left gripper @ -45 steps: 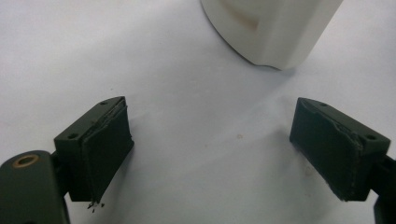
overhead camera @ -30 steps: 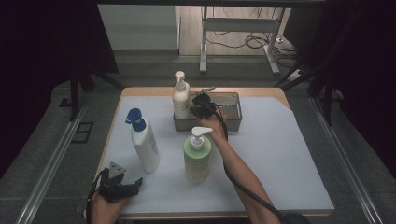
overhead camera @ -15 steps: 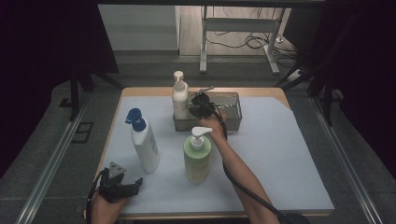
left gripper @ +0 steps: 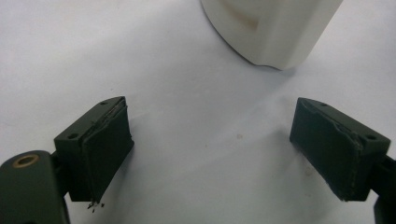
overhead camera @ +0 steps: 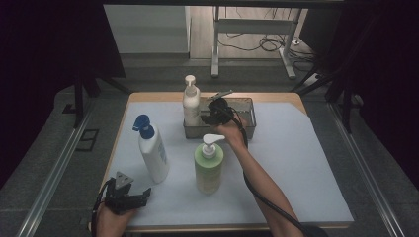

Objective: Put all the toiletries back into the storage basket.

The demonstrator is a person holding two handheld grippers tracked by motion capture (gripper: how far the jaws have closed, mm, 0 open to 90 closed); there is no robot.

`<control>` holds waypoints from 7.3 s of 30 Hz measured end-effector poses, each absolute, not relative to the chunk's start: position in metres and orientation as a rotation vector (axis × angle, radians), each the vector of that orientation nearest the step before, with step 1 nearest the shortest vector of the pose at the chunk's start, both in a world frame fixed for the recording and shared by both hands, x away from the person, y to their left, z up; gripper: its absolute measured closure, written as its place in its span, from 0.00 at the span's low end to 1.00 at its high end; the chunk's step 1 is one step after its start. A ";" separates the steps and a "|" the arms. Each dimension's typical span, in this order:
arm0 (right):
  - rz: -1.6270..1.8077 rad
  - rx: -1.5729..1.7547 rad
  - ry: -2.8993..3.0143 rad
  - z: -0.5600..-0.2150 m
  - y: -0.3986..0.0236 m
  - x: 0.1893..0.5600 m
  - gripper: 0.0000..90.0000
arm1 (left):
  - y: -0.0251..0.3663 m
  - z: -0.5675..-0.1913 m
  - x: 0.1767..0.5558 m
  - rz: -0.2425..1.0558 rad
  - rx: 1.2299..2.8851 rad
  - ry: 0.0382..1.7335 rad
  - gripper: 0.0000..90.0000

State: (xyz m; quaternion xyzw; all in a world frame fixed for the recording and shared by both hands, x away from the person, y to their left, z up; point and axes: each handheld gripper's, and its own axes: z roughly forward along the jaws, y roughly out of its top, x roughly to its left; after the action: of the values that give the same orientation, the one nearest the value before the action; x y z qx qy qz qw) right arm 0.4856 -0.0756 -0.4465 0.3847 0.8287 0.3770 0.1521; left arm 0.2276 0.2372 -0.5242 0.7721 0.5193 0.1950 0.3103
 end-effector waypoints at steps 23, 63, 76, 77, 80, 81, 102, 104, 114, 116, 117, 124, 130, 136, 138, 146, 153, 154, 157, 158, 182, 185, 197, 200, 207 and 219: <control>1.215 0.961 2.428 -0.424 -0.103 0.453 0.23 | 0.237 -0.525 0.227 0.517 2.032 1.373 0.14; 1.216 0.840 2.453 -0.414 -0.169 0.395 0.00 | 0.236 -0.525 0.227 0.520 2.027 1.376 0.14; 1.239 0.819 2.462 -0.416 -0.190 0.366 0.00 | 0.236 -0.525 0.227 0.521 2.026 1.376 0.14; 1.241 0.817 2.468 -0.417 -0.191 0.364 0.00 | 0.236 -0.525 0.227 0.521 2.026 1.376 0.14; 1.253 0.808 2.483 -0.419 -0.194 0.356 0.00 | 0.236 -0.525 0.227 0.522 2.026 1.377 0.14; 1.252 0.805 2.486 -0.419 -0.195 0.354 0.00 | 0.236 -0.525 0.227 0.522 2.025 1.377 0.14; 1.324 0.744 2.561 -0.428 -0.195 0.316 0.00 | 0.236 -0.525 0.227 0.525 2.029 1.373 0.14; 1.346 0.739 2.564 -0.428 -0.194 0.313 0.00 | 0.236 -0.525 0.227 0.525 2.028 1.373 0.14; 1.372 0.688 2.616 -0.427 -0.177 0.302 0.00 | 0.236 -0.525 0.227 0.526 2.024 1.375 0.14; 1.362 0.673 2.630 -0.427 -0.172 0.300 0.00 | 0.236 -0.525 0.227 0.526 2.024 1.375 0.14; 1.358 0.664 2.639 -0.426 -0.169 0.299 0.00 | 0.236 -0.525 0.227 0.526 2.024 1.375 0.14; 1.347 0.632 2.650 -0.423 -0.153 0.296 0.00 | 0.236 -0.525 0.227 0.525 2.024 1.375 0.14; 1.336 0.668 2.648 -0.422 -0.140 0.295 0.03 | 0.236 -0.525 0.227 0.525 2.025 1.375 0.14; 1.331 0.646 2.652 -0.422 -0.128 0.295 0.02 | 0.236 -0.525 0.227 0.525 2.024 1.375 0.14; 1.324 0.644 2.647 -0.423 -0.124 0.295 0.02 | 0.236 -0.525 0.227 0.525 2.025 1.375 0.14; 1.317 0.658 2.618 -0.427 -0.112 0.297 0.04 | 0.236 -0.525 0.227 0.524 2.025 1.375 0.14; 1.306 0.636 2.587 -0.432 -0.104 0.300 0.07 | 0.236 -0.525 0.227 0.525 2.025 1.375 0.14; 1.305 0.634 2.580 -0.432 -0.104 0.300 0.09 | 0.236 -0.525 0.227 0.525 2.025 1.375 0.14; 1.308 0.628 2.556 -0.433 -0.104 0.300 0.12 | 0.236 -0.525 0.227 0.525 2.025 1.375 0.14; 1.306 0.629 2.556 -0.433 -0.104 0.299 0.13 | 0.236 -0.525 0.227 0.525 2.025 1.375 0.14; 1.244 0.695 2.547 -0.406 -0.113 0.304 0.14 | 0.236 -0.525 0.227 0.523 2.025 1.376 0.14; 1.245 0.714 2.543 -0.401 -0.116 0.307 0.14 | 0.236 -0.525 0.227 0.523 2.025 1.376 0.14; 1.239 0.757 2.499 -0.380 -0.121 0.325 0.14 | 0.236 -0.525 0.227 0.523 2.025 1.376 0.14; 1.245 0.773 2.487 -0.376 -0.123 0.331 0.14 | 0.236 -0.525 0.227 0.523 2.025 1.376 0.14; 1.249 0.807 2.462 -0.364 -0.125 0.343 0.14 | 0.236 -0.525 0.227 0.522 2.025 1.376 0.14; 1.219 0.841 2.416 -0.350 -0.123 0.364 0.14 | 0.236 -0.525 0.227 0.522 2.024 1.376 0.14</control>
State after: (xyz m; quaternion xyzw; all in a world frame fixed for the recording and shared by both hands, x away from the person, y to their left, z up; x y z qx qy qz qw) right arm 0.3636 -0.1233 -0.3502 0.2932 0.8425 0.4251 0.1534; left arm 0.2272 0.2364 -0.5249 0.7678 0.5221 0.1979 0.3143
